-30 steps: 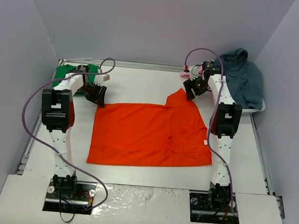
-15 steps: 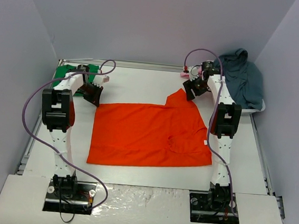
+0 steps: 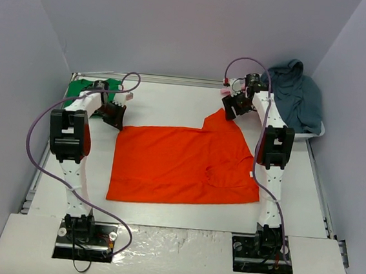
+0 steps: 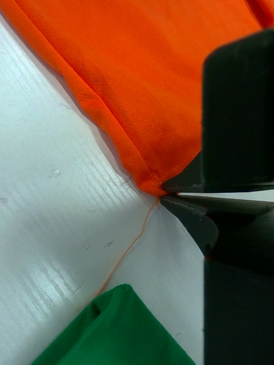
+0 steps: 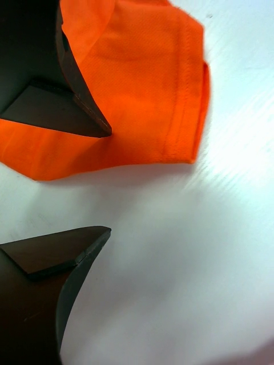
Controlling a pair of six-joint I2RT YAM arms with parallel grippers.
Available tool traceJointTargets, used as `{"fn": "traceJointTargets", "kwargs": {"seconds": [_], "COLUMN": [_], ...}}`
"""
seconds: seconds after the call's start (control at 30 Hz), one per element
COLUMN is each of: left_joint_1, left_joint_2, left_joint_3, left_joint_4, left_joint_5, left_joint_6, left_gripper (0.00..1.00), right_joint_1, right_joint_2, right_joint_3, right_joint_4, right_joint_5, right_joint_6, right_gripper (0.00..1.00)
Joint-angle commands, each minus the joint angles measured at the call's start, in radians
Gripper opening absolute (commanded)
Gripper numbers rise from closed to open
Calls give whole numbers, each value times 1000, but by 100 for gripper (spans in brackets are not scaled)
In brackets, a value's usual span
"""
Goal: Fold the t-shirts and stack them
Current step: Grap the side of the flattened tshirt furthest away from the robot with both arms
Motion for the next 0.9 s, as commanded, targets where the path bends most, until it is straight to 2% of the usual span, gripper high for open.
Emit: {"fn": "traceJointTargets", "kwargs": {"seconds": [0.0, 0.2, 0.43, 0.53, 0.57, 0.7, 0.87], "left_joint_1": [-5, -18, -18, -21, -21, -22, -21], "left_joint_2": [-56, -65, -62, -55, -52, -44, -53], "left_joint_3": [-23, -32, -20, -18, -20, -23, -9], "left_joint_4": [50, 39, 18, 18, 18, 22, 27], "left_joint_5": [-32, -42, -56, -52, -50, -50, -46], "left_joint_6": [-37, -34, -17, -17, -17, -17, -28], "left_gripper": [2, 2, 2, 2, 2, 2, 2], "right_joint_1": [-3, -3, -2, -3, -3, -2, 0], "right_joint_2": [13, 86, 125, 133, 134, 123, 88], "right_joint_3": [44, 137, 119, 117, 119, 116, 108], "right_joint_4": [64, 88, 89, 92, 98, 111, 121], "right_joint_5": [-71, -180, -202, -193, -188, -170, -156], "right_joint_6": [73, 133, 127, 125, 125, 130, 131], "right_gripper": [60, 62, 57, 40, 26, 2, 0]}}
